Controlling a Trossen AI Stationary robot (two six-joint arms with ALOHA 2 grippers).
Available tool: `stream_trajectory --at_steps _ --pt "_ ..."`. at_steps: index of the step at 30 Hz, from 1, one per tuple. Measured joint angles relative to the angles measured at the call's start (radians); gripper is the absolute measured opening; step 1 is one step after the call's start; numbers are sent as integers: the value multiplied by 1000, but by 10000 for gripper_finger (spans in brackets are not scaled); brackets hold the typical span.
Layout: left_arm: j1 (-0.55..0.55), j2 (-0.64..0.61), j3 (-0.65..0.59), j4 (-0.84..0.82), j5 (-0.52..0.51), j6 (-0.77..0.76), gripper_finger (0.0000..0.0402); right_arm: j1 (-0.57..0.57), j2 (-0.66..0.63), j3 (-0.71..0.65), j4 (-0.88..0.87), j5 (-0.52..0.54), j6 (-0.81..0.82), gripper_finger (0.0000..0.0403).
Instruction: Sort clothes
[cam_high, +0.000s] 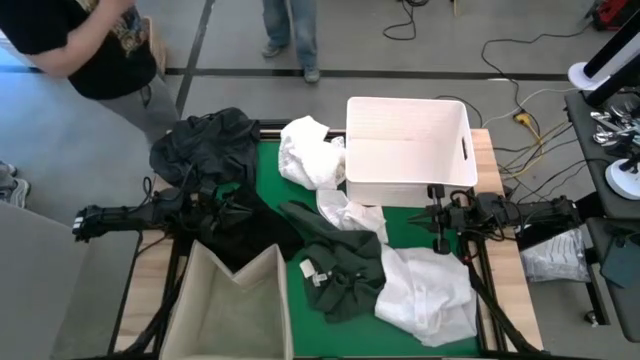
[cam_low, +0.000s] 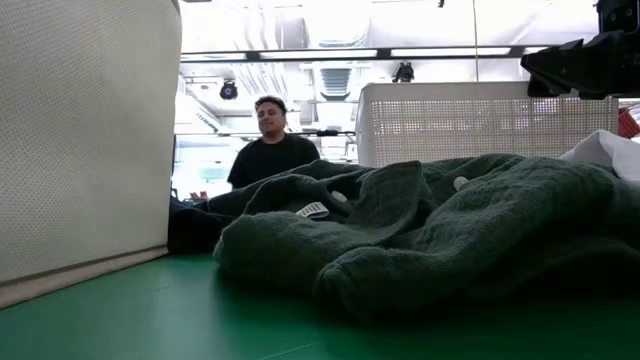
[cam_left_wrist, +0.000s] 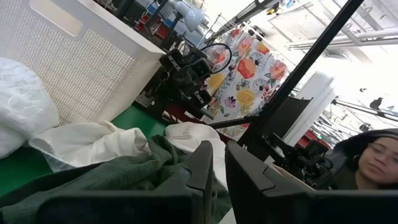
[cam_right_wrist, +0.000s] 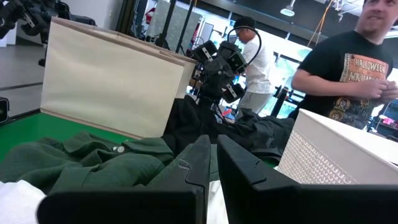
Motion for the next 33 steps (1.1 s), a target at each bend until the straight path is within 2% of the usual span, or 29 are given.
stream_trajectory --at_steps 8,15,22,26,29,33 --pt "0 0 0 0 0 0 25 0 0 0 0 0 -3 22" --pt "0 0 0 0 0 0 25 0 0 0 -1 6 -133 22" --pt "0 0 0 2 -4 11 25 0 0 0 6 -1 -51 22" --pt "0 0 0 55 -134 78 25 0 0 0 3 -2 -36 22" --pt "0 0 0 126 -245 40 25 0 0 0 4 -9 5 22" --pt "0 0 0 172 -289 36 25 0 0 0 26 -11 151 22"
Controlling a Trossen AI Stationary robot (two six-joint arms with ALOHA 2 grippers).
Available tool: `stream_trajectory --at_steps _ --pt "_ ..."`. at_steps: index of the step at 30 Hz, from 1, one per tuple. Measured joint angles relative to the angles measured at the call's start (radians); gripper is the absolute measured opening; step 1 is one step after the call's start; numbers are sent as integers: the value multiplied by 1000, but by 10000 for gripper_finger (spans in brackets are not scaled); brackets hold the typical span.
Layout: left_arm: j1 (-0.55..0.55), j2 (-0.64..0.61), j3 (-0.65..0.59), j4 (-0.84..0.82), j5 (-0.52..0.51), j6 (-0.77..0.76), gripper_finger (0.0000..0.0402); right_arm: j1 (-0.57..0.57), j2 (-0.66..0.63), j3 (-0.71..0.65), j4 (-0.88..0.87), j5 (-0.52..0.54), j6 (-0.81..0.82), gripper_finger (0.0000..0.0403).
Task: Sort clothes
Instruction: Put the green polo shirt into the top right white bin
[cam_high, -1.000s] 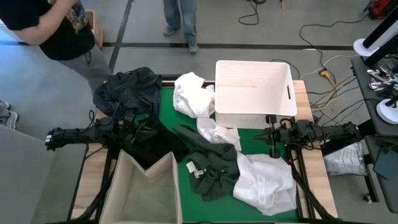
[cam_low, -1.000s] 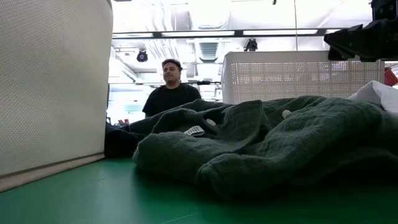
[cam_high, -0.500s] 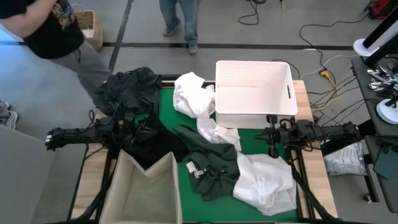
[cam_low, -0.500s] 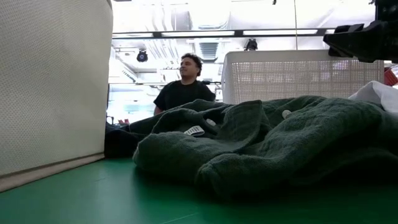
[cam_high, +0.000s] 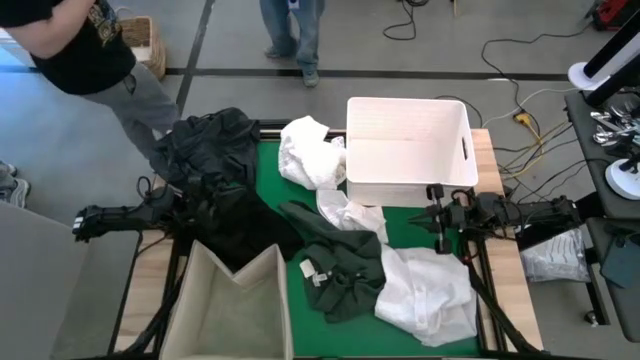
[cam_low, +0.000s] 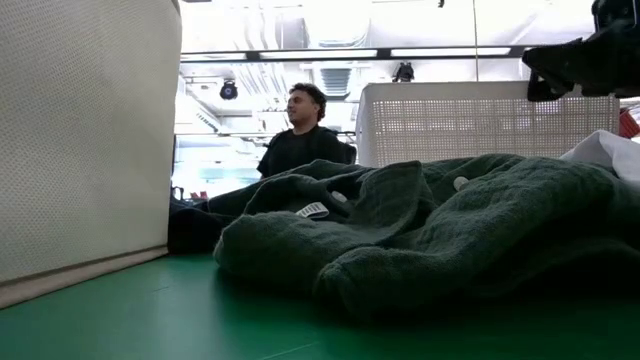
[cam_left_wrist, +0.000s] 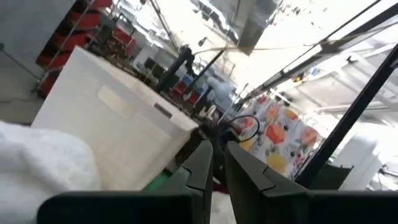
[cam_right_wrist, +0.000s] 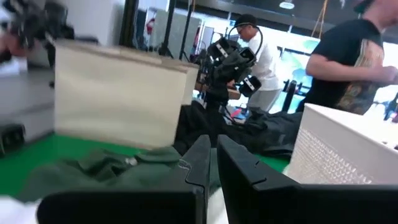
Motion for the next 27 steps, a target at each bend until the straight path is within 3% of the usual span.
stream_trajectory --at_steps 5,9,12,27 --pt "0 1 0 116 -91 76 25 0 0 4 30 5 75 22" --pt "0 4 0 153 -124 58 25 0 24 46 27 109 98 22" --pt "0 18 0 152 -117 40 25 0 57 91 24 160 125 22" --pt "0 23 0 218 -106 15 25 1 216 165 42 155 316 22"
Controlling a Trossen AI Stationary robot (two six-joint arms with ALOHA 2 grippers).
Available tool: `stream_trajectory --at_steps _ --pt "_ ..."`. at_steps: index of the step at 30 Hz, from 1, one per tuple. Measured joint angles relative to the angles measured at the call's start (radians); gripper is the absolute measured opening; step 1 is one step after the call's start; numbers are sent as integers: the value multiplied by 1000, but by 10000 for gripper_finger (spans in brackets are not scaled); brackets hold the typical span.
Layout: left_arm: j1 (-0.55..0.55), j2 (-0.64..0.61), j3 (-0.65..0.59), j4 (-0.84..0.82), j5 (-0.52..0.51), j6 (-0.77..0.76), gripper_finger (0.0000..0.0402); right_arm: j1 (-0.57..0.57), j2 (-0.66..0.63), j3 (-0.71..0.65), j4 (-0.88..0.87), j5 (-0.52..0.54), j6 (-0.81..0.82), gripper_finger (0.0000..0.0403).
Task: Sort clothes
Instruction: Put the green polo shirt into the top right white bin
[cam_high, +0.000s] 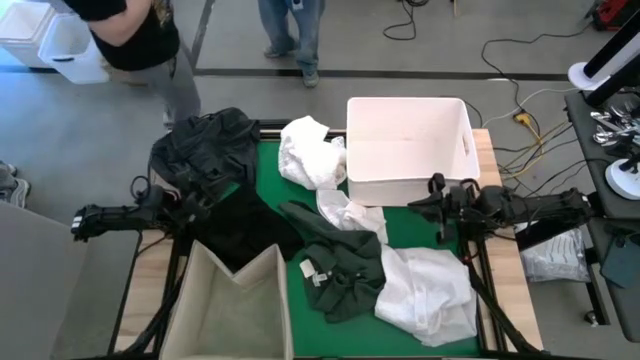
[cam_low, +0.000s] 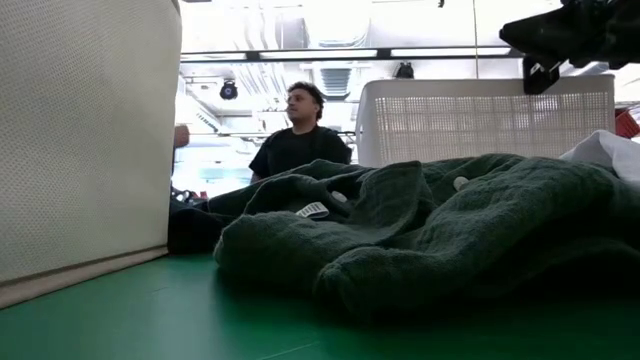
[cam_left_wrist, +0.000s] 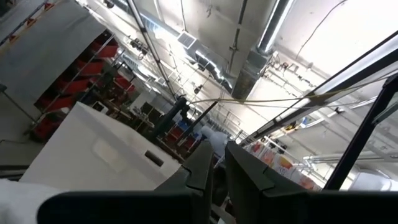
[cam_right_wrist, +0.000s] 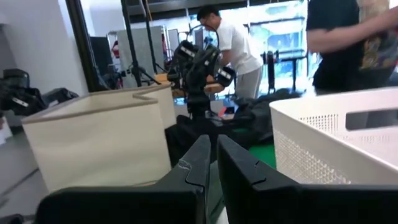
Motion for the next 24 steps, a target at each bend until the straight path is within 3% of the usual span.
stream_trajectory --at_steps 13,24 --pt "0 -1 0 48 0 53 25 2 2 8 -18 -56 168 22" --pt "0 -1 0 48 1 112 25 2 -2 150 -262 -73 251 22"
